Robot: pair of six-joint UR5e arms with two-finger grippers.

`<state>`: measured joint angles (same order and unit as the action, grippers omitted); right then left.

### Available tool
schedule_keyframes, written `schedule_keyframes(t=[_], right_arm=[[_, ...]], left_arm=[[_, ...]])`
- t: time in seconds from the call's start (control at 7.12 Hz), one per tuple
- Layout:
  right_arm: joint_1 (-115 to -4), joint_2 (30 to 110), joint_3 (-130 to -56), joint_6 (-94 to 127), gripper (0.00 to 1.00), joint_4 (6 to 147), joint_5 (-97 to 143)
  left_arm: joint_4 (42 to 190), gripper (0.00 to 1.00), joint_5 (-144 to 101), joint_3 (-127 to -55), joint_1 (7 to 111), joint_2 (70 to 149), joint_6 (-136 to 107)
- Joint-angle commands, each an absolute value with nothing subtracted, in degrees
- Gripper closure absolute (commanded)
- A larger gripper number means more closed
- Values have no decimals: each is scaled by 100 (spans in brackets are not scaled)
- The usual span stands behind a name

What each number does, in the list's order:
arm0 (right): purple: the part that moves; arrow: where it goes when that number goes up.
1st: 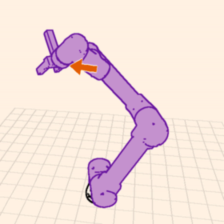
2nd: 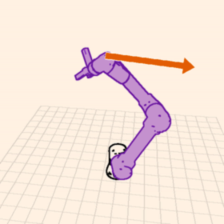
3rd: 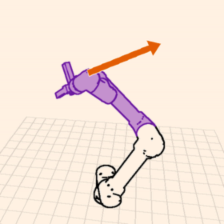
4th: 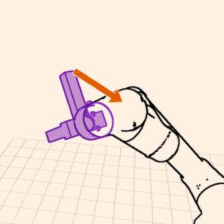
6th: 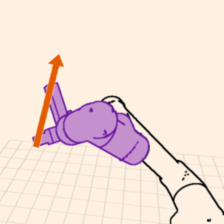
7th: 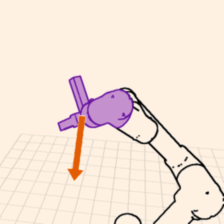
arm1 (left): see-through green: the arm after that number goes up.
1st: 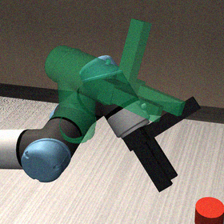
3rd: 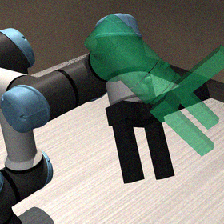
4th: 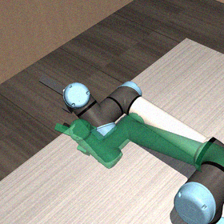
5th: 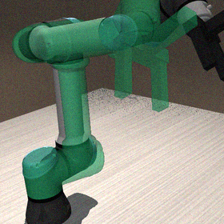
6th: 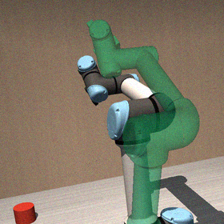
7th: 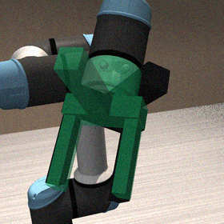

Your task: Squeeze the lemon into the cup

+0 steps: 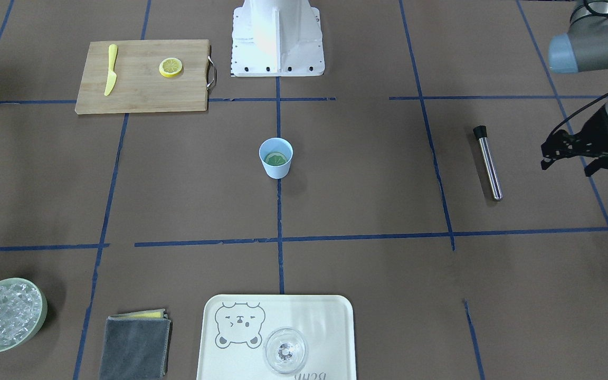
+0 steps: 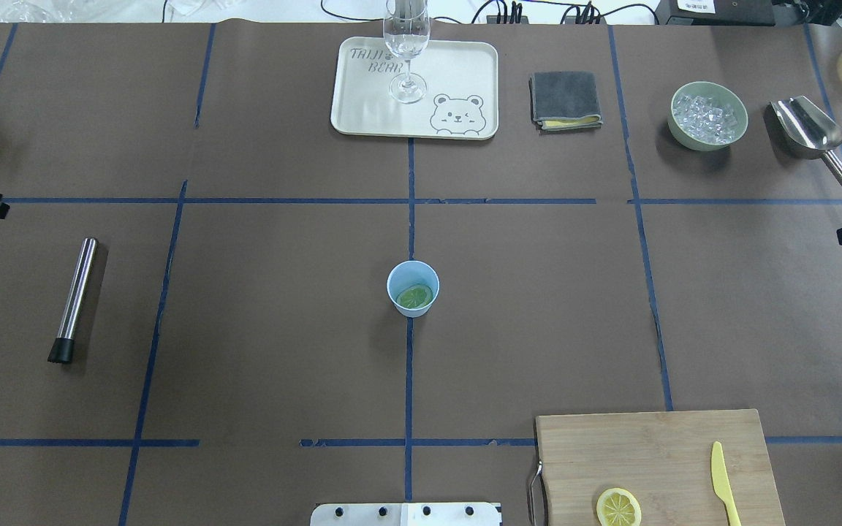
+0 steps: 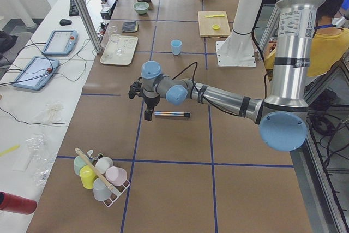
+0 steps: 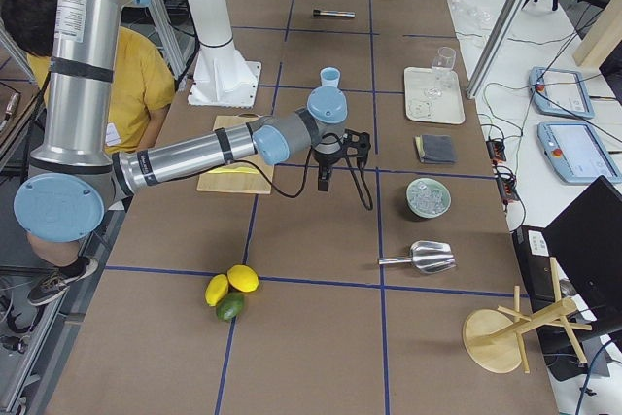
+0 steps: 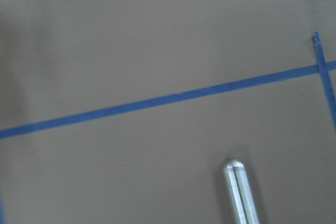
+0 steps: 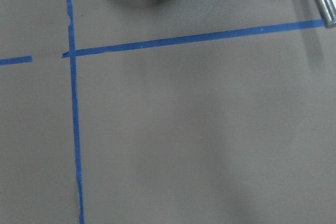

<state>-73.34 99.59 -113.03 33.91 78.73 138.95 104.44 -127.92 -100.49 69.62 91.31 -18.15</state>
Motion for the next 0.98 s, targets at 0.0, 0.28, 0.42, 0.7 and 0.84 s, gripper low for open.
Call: schedule_keyframes(t=[0.0,0.28,0.42,0.7,0.84], right_arm=[[-7785,9976,-10891,2500,0,7962,13939],[-8189,9923,-10671,1228,0,8819,13939],[-8348,9940,-10661,769,0,9077,13939],[-8350,10028,-10661,721,0,9141,13939],[-8341,10011,-10652,782,0,9141,13939]], left_arm=[[9645,0,-13068,-9889,8264,9044,-261],[9144,0,-13473,-9563,9154,8957,806],[9010,0,-13491,-9771,9428,8773,809],[9053,0,-13482,-9844,9413,8429,756],[9053,0,-13430,-9800,9404,8429,765]])
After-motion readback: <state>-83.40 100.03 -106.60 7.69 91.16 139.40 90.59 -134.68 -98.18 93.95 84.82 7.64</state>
